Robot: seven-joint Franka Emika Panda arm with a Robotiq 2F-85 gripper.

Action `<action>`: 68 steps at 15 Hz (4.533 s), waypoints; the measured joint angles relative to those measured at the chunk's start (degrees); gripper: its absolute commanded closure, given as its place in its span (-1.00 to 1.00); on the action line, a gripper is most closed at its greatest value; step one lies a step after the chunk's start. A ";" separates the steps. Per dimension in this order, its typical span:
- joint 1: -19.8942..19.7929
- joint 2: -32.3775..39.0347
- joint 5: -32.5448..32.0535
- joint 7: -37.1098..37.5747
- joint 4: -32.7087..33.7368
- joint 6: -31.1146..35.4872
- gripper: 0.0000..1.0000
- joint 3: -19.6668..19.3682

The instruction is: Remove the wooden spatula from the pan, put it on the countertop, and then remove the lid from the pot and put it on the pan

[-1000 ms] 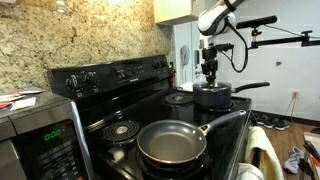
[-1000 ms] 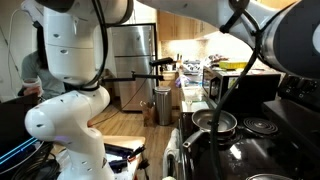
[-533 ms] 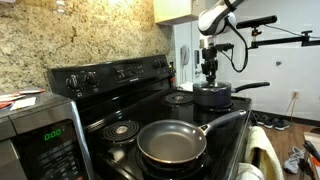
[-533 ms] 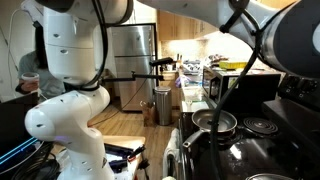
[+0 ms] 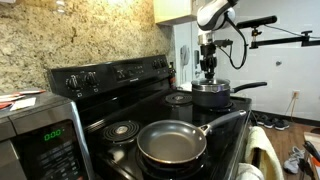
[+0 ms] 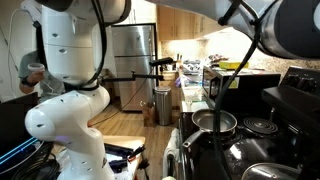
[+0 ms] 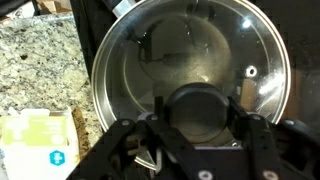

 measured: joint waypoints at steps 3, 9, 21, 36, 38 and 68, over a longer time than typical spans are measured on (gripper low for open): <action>0.69 -1.12 0.01 0.26 0.85 -1.69 0.30 1.23; 3.21 -1.93 0.00 1.52 2.13 -1.74 0.30 3.74; 6.15 -0.99 0.22 1.16 3.57 -0.75 0.30 7.02; 13.52 0.18 0.25 -13.44 4.78 1.34 -0.20 16.77; 13.20 -0.62 0.25 -13.44 3.61 1.34 0.30 16.18; 21.01 2.55 -1.95 -20.41 -0.10 0.41 0.30 24.53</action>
